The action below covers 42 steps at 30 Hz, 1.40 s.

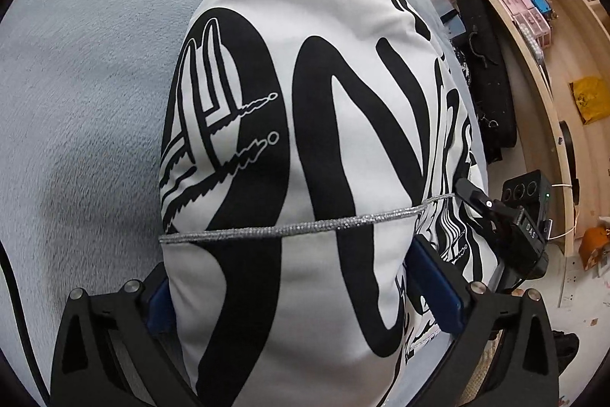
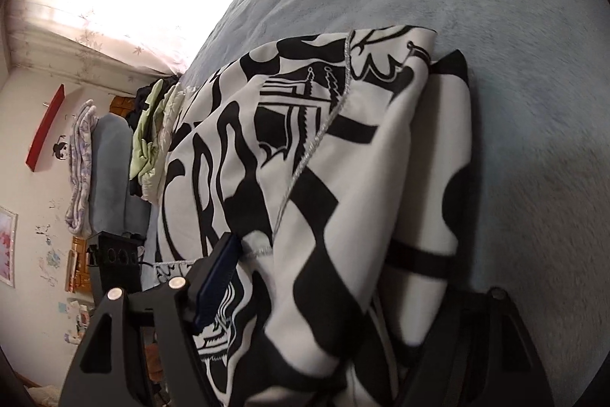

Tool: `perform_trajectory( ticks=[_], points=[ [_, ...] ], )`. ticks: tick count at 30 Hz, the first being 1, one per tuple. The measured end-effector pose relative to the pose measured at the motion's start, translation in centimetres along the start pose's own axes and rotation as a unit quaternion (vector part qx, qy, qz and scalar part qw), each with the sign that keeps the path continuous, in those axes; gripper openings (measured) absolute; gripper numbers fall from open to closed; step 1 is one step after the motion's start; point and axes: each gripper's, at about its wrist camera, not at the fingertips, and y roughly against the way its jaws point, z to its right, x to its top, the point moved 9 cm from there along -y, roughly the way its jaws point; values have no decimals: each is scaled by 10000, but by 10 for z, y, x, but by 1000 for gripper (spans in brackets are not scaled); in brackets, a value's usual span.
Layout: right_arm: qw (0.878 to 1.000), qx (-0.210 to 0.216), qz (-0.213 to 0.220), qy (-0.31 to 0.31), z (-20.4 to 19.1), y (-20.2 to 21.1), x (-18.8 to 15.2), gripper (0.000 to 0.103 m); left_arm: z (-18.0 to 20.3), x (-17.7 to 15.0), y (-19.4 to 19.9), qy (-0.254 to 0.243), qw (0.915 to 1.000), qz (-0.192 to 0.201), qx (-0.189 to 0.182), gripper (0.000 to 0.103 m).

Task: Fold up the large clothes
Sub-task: 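Grasp the folded jacket bundle with both tools and lift it, then carry the bundle with both tools and lower it onto the green clothes stack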

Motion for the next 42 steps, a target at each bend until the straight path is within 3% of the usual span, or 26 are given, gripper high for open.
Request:
perform_trajectory(
  ticks=[5, 9, 11, 13, 20, 24, 29, 31, 37, 42],
  points=[
    [9994, -230, 119, 232, -9, 3, -3, 48, 12, 4, -1, -93, 9992, 151, 369, 94],
    [9970, -369, 298, 616, -36, 8, -5, 31, 27, 6, 13, -444, 9953, 545, 663, 72],
    [9947, -393, 440, 837, -55, 15, -7, 27, 35, 7, 20, -648, 9924, 712, 769, 64],
    [9924, -415, 545, 1022, -73, 19, -11, 26, 44, 8, 29, -892, 9875, 873, 963, 59],
    [9846, -577, 655, 1512, -144, 19, -39, 25, 52, -3, 79, -1433, 9702, 1281, 1473, 55],
    [9832, -438, 679, 1636, -187, 18, -52, 25, 71, -14, 97, -1414, 9671, 1458, 1534, 55],
    [9770, -168, 685, 2012, -271, 2, -53, 25, 50, -9, 105, -1366, 9625, 1702, 1614, 55],
    [9742, -19, 700, 2144, -307, -9, -47, 25, 45, 6, 97, -1335, 9584, 1854, 1709, 55],
    [9632, 490, 782, 2525, -429, -65, -2, 25, 10, -9, 136, -1408, 9420, 2229, 2077, 55],
    [9593, 783, 862, 2572, -506, -131, 61, 25, 38, 17, 110, -1330, 9372, 2334, 2224, 56]
  ],
)
